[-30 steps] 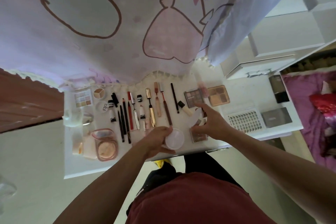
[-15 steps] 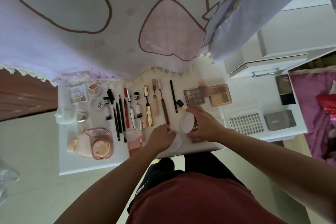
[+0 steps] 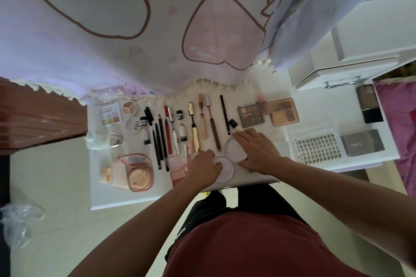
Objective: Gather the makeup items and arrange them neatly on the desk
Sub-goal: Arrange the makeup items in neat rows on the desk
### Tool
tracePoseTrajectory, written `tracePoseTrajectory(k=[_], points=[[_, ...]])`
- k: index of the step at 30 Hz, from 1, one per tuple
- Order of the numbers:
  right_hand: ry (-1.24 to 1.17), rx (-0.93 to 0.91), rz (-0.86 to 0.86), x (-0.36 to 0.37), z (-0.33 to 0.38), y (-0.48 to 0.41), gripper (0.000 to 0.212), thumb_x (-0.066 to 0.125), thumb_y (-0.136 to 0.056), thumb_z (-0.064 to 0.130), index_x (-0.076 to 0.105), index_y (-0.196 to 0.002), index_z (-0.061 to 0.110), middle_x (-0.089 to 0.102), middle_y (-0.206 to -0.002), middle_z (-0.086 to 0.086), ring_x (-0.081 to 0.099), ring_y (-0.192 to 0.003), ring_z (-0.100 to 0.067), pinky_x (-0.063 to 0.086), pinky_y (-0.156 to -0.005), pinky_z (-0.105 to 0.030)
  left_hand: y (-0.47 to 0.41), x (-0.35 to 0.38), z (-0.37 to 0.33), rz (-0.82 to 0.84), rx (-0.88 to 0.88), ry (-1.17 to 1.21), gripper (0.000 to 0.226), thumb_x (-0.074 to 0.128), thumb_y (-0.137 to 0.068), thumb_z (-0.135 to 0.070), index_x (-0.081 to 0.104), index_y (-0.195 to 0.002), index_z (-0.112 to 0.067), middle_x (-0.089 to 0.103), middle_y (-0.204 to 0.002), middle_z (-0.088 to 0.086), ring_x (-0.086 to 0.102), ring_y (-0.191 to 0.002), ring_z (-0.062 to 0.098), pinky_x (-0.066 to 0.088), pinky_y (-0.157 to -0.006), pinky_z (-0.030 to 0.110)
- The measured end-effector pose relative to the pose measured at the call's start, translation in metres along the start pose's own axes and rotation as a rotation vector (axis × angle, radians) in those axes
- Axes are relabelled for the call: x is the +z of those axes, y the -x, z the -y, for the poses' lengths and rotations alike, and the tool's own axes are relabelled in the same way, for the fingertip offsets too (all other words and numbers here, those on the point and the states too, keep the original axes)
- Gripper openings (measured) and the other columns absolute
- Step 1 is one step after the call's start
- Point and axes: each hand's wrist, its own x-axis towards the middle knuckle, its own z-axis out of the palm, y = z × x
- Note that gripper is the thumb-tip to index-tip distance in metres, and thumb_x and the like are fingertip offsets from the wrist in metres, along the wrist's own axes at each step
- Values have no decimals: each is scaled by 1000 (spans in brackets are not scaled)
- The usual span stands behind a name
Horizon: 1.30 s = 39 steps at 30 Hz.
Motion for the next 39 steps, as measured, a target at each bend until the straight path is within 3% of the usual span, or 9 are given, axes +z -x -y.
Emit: tracePoseTrajectory(k=[14,20,25,28,33,39], points=[[15,87,23,11,20,-2,85,72,-76,48,36,-144,12,42,-142,-4,41,-128,-25,43,-101,-38,23,-4,16,-12,21,21,44,55,-93,-32,51,-131,-9,54,-127,12,52,-113,25,41,-91,33],[-43,186,-136,10,-3,28,66,73,-72,36,56,-130,10,59,-123,-8,53,-109,-29,49,-83,-40,30,-2,16,-19,159,-246,47,60,-88,-36,47,-128,-15,49,-124,7,52,-109,24,48,-86,37],[128,160,72,18,-12,46,79,70,-69,51,49,-136,15,50,-132,-4,46,-118,-27,42,-92,-38,29,7,7,-25,266,-588,74,68,-80,-48,35,-135,-13,39,-131,8,42,-116,25,46,-76,36],[182,135,87,20,-11,46,67,66,-75,49,49,-133,19,48,-132,-2,43,-120,-25,39,-93,-36,24,13,6,-45,304,-691,72,70,-80,-46,37,-134,-11,41,-129,9,43,-113,25,38,-68,34],[220,129,79,16,-13,36,50,63,-77,44,57,-120,19,54,-122,-3,45,-114,-25,40,-88,-35,19,12,7,-57,317,-742,60,66,-84,-37,40,-130,-11,42,-128,8,43,-113,25,38,-71,33],[133,167,67,4,-21,34,62,62,-71,53,56,-123,18,54,-121,-3,48,-111,-25,39,-91,-36,13,5,6,-26,309,-673,64,64,-83,-42,37,-135,-14,40,-130,6,41,-117,24,45,-78,35]])
